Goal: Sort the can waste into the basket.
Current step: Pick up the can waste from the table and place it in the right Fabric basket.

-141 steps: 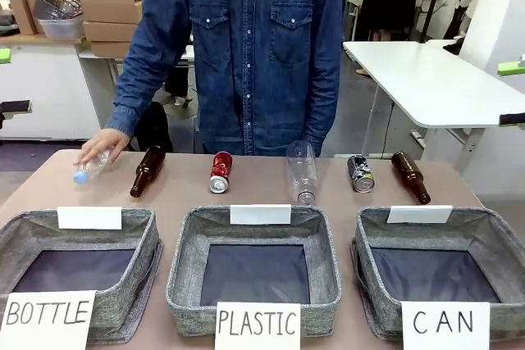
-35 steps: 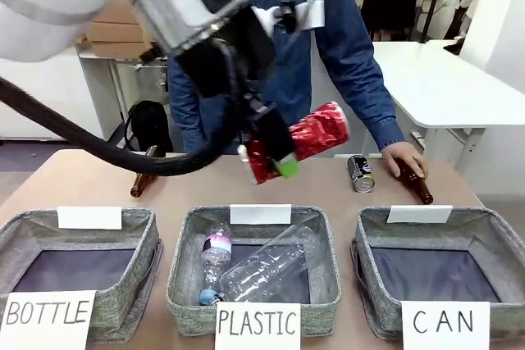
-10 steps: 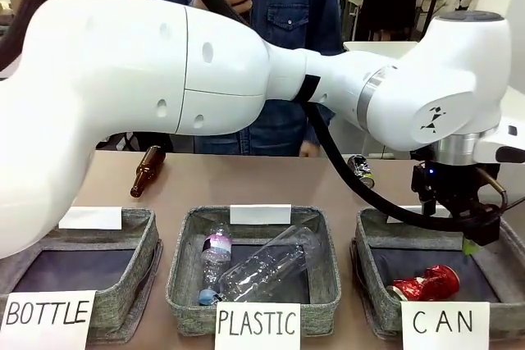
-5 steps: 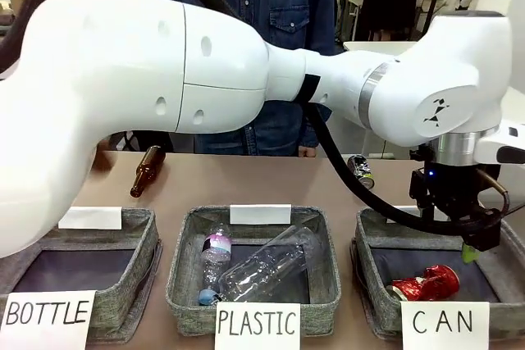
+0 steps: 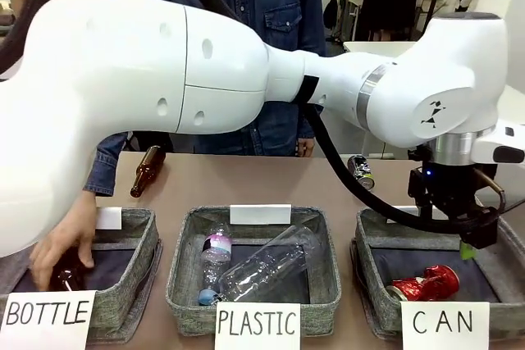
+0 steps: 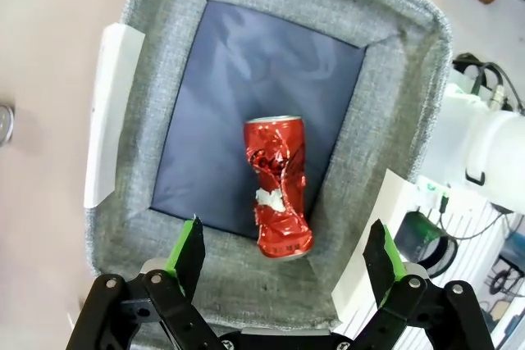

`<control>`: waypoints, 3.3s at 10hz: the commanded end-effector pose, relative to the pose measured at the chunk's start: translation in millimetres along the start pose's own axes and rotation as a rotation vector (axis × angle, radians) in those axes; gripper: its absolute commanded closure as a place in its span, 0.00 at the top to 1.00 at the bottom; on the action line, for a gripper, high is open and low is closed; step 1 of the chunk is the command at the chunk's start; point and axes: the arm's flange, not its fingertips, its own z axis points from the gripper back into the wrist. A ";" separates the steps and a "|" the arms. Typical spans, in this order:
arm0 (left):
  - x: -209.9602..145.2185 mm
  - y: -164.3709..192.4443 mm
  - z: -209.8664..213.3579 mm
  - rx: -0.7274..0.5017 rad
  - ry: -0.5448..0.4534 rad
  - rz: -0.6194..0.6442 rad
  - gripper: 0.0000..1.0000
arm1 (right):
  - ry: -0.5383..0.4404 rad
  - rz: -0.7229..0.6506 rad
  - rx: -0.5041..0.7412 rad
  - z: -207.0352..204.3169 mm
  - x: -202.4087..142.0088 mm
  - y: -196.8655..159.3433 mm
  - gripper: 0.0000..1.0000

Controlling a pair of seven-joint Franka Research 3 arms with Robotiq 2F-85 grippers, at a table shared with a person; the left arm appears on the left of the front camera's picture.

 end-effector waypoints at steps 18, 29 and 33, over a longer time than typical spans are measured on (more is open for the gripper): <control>-584.7 102.8 250.9 -0.764 -0.852 0.804 1.00 | 0.845 0.128 0.297 -291.3 -133.0 111.3 1.00; -633.9 114.6 251.9 -0.793 -0.902 0.974 1.00 | 0.822 0.128 0.245 -313.6 -150.4 114.1 1.00; -633.9 114.6 251.9 -0.793 -0.902 0.974 1.00 | 0.822 0.128 0.245 -313.6 -150.4 114.1 1.00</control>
